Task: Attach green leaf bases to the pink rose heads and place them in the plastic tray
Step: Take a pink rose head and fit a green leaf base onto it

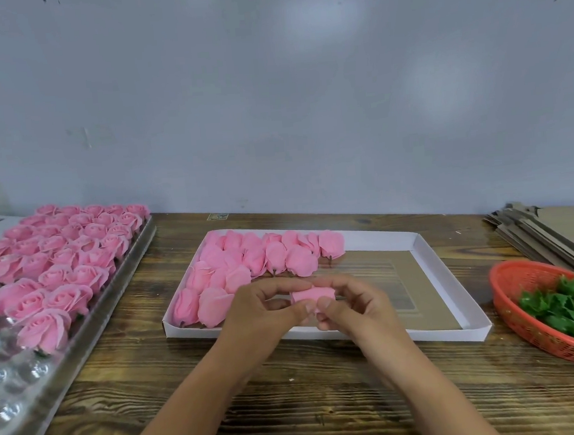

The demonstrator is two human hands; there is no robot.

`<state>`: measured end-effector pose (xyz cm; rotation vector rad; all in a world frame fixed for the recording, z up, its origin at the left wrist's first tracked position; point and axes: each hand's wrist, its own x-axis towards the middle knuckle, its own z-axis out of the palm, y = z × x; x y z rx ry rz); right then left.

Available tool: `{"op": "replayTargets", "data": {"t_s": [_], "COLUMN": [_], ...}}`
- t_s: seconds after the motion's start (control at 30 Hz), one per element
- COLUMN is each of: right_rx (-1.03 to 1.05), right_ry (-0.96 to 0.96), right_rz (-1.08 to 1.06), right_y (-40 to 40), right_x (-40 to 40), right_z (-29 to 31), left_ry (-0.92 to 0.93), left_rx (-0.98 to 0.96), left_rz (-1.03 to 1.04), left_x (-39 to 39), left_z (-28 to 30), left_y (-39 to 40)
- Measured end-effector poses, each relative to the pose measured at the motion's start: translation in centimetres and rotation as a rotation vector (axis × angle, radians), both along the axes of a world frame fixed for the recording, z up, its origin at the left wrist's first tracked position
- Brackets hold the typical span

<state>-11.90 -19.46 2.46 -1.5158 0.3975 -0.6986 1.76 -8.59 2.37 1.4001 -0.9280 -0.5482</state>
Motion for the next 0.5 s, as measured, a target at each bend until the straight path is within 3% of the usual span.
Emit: {"op": "replayTargets", "data": {"t_s": [0.1, 0.27, 0.37, 0.5], "right_rx": [-0.06, -0.523, -0.563, -0.548], "right_ry": [0.063, 0.416, 0.588, 1.013], "right_rz": [-0.003, -0.176, -0.367, -0.732], "right_y": [0.0, -3.0, -6.3, -12.4], "right_x": [-0.2, -2.8, -5.8, -10.9], "right_z": [0.5, 2.7, 4.9, 6.7], "left_ry": [0.034, 0.066, 0.073, 0.074], "left_rx": [-0.013, 0.018, 0.026, 0.026], "left_rz": [-0.009, 0.034, 0.039, 0.017], "left_x": [0.0, 0.1, 0.3, 0.3], "left_z": [0.0, -0.4, -0.5, -0.6], "left_y": [0.0, -0.3, -0.3, -0.4]}}
